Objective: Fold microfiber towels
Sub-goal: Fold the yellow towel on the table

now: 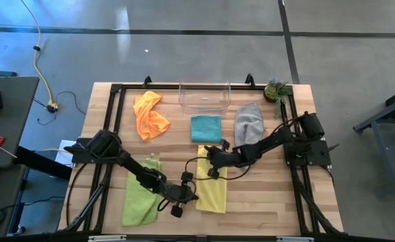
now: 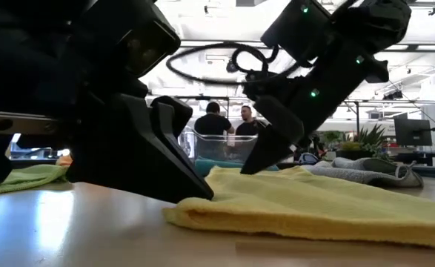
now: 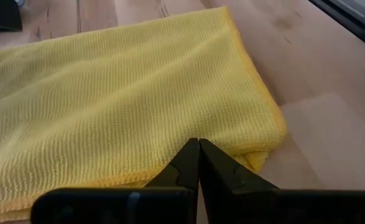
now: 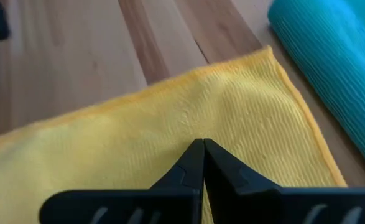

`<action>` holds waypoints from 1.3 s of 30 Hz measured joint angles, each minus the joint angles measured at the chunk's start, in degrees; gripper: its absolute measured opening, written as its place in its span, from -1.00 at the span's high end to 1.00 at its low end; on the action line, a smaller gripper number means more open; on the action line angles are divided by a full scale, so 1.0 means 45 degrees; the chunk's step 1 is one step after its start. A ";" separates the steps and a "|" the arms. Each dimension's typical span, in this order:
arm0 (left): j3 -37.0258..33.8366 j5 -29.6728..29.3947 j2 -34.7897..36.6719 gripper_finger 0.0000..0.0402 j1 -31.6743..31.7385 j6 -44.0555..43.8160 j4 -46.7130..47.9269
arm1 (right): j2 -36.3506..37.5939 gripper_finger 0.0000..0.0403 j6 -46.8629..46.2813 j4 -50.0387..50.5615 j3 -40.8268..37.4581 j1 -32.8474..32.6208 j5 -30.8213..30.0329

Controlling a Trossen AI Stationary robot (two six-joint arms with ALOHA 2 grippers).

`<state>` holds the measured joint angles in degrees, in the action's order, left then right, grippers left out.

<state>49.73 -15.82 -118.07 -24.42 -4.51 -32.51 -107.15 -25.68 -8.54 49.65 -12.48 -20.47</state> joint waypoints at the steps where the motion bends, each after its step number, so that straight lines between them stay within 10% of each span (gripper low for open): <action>1: 0.0009 -0.0080 0.0001 1.00 -0.0018 -0.0043 0.0046 | 0.0000 1.00 -0.0072 0.0139 0.0000 0.0011 -0.0009; 25: -0.0055 -0.0818 0.2120 0.89 -0.1285 -0.0524 0.2681 | 0.0099 0.98 0.0168 0.0516 0.0343 -0.0471 0.0119; 39: -0.1612 0.0160 0.3096 0.98 -0.1979 -0.0252 0.1360 | 0.1216 0.23 0.1685 0.1994 0.1529 -0.4602 0.0080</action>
<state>42.48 -15.10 -104.14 -33.33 -5.65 -26.39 -101.68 -18.10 0.43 56.53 -33.19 -20.11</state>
